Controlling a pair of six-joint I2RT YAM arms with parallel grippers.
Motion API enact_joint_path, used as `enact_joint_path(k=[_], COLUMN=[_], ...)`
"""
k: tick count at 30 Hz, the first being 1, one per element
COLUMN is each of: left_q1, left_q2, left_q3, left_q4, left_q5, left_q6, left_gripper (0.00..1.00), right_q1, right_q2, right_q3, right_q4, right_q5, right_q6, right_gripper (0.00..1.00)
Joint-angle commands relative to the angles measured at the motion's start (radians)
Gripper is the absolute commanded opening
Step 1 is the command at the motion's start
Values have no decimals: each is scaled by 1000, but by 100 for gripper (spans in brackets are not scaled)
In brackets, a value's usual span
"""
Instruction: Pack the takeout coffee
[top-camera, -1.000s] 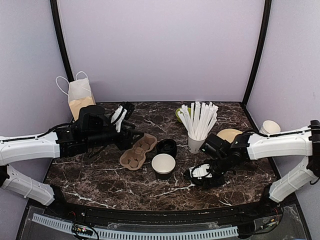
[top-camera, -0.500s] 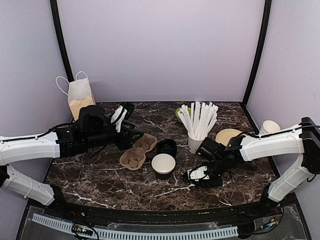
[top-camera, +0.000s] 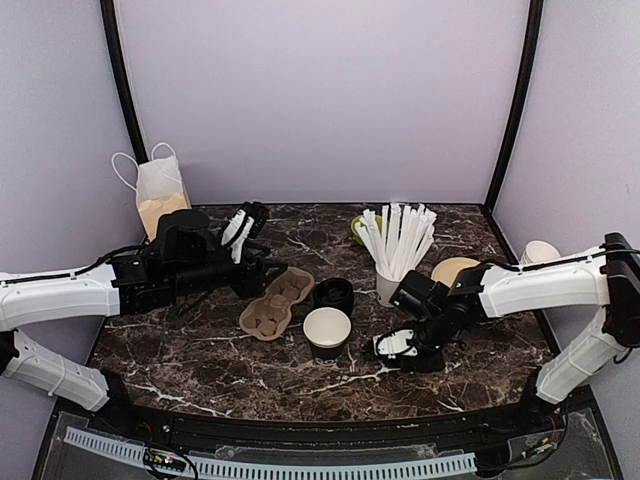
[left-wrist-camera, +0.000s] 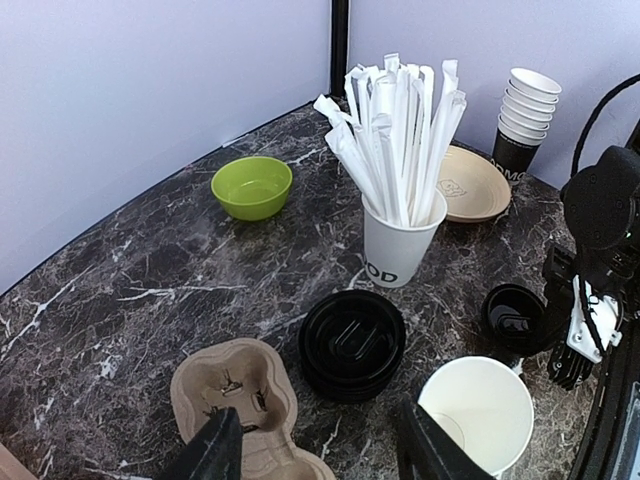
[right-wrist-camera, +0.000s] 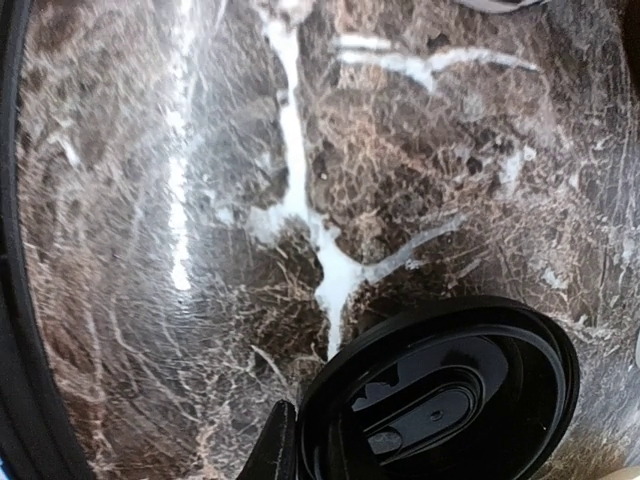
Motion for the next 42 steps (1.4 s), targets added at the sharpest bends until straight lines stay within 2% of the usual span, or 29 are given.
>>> enact_joint_path(k=[1, 7, 10, 11, 14, 16, 20, 23, 25, 27, 34, 42], left_q1=[-7, -7, -33, -56, -112, -156, -227, -253, -260, -262, -262, -262], left_q2=[-8, 3, 2, 1, 6, 5, 26, 59, 87, 116, 221, 292], left_q3=[13, 37, 47, 55, 106, 108, 86, 90, 92, 100, 144, 211], left_q4=[50, 177, 269, 306, 315, 344, 475, 556, 609, 644, 744, 727], left_q5=[5, 24, 53, 43, -41, -77, -127, -130, -128, -127, -90, -30], left_q6=[43, 120, 226, 253, 379, 440, 531, 568, 580, 586, 601, 606], left_gripper=[56, 60, 63, 67, 70, 71, 81, 90, 93, 93, 93, 89], right_q1=[2, -74, -134, -155, -231, -285, -388, -439, -456, -462, -464, -464], right_q2=[-53, -112, -102, -94, -61, -30, 35, 33, 9, -6, -24, -22], right_q3=[104, 343, 486, 531, 653, 721, 798, 759, 690, 655, 616, 614], right_q4=[-100, -244, -290, -303, -329, -329, -296, -140, 57, 144, 199, 218], right_q5=[-100, -392, -571, -630, -822, -966, -1263, -1401, -1428, -1436, -1427, -1428], right_q6=[45, 87, 103, 109, 139, 176, 278, 455, 605, 700, 764, 782], right_gripper=[8, 7, 7, 7, 7, 8, 10, 11, 12, 12, 12, 13])
